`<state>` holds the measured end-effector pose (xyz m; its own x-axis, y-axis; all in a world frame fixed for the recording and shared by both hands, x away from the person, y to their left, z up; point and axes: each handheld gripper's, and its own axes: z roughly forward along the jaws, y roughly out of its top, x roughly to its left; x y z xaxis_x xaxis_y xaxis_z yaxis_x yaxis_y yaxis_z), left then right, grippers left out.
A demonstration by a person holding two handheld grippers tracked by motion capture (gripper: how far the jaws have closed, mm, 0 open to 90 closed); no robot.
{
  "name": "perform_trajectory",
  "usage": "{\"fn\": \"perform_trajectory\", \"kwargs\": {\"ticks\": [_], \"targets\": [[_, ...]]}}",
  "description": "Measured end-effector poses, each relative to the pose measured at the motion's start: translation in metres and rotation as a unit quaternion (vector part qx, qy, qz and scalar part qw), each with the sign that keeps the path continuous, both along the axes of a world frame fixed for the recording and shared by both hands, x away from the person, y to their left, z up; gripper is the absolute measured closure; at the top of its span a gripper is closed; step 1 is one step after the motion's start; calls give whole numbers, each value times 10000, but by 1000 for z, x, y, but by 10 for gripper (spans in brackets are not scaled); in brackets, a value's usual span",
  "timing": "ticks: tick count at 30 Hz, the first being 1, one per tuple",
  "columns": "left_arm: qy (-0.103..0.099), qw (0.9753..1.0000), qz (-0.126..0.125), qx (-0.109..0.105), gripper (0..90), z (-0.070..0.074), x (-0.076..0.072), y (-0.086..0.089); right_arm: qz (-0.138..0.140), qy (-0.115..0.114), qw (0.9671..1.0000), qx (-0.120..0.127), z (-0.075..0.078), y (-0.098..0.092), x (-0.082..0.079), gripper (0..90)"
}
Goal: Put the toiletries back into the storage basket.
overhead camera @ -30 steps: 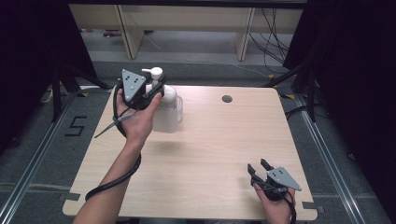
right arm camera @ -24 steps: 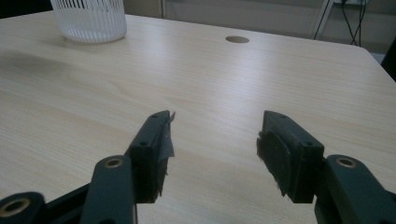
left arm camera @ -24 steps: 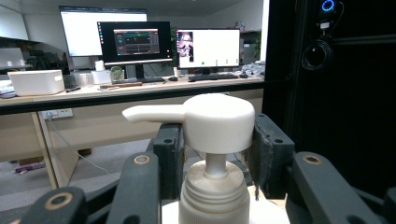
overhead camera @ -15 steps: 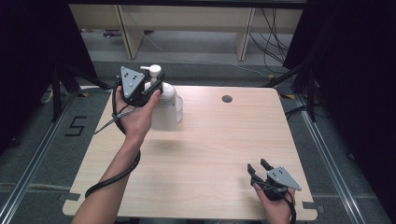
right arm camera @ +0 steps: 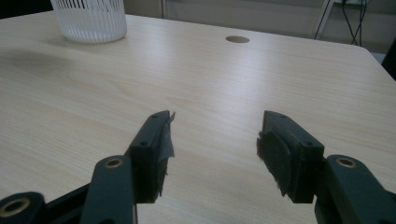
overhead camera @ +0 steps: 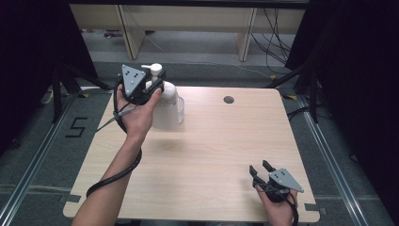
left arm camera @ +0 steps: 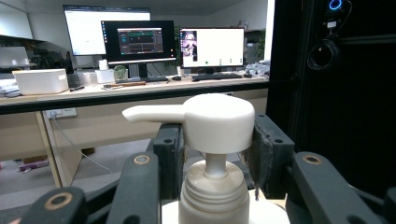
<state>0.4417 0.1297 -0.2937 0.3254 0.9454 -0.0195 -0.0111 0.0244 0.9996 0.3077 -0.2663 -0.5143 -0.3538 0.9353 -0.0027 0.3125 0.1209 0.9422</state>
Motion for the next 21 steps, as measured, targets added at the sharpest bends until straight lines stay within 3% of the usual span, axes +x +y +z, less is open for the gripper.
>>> {"fn": "perform_trajectory", "kwargs": {"ticks": [6, 7, 11, 12, 15, 16, 18, 19, 21], "targets": [[-60, 10000, 12, 59, 594, 2, 3, 1, -44, 28, 9999, 91, 0, 2, 0, 440], [-54, 10000, 15, 54, 594, 2, 4, 1, -28, 22, 9999, -101, 1, -1, 0, 440], [-51, 10000, 26, 57, 594, 3, 5, 1, 6, -104, 9997, -202, 1, -2, 1, 440], [-50, 10000, 28, 54, 594, 4, 5, 1, -28, -1, 10000, 28, 0, 1, 0, 440], [-67, 10000, 25, 65, 594, 5, 7, 0, -42, 47, 10000, -53, 1, 0, -1, 440], [-64, 10000, 24, 68, 594, 6, 7, 0, 11, -112, 9997, -211, 1, -3, 1, 440], [-63, 9999, 27, 74, 594, 6, 7, 0, 10, -102, 9997, -201, 1, -2, 1, 440], [-69, 9999, 33, 66, 594, 6, 8, 1, -49, -32, 10000, 62, 0, 1, 0, 440], [-65, 9999, 42, 65, 594, 6, 8, 1, -19, 24, 10000, -37, 1, 0, 0, 440]]}}
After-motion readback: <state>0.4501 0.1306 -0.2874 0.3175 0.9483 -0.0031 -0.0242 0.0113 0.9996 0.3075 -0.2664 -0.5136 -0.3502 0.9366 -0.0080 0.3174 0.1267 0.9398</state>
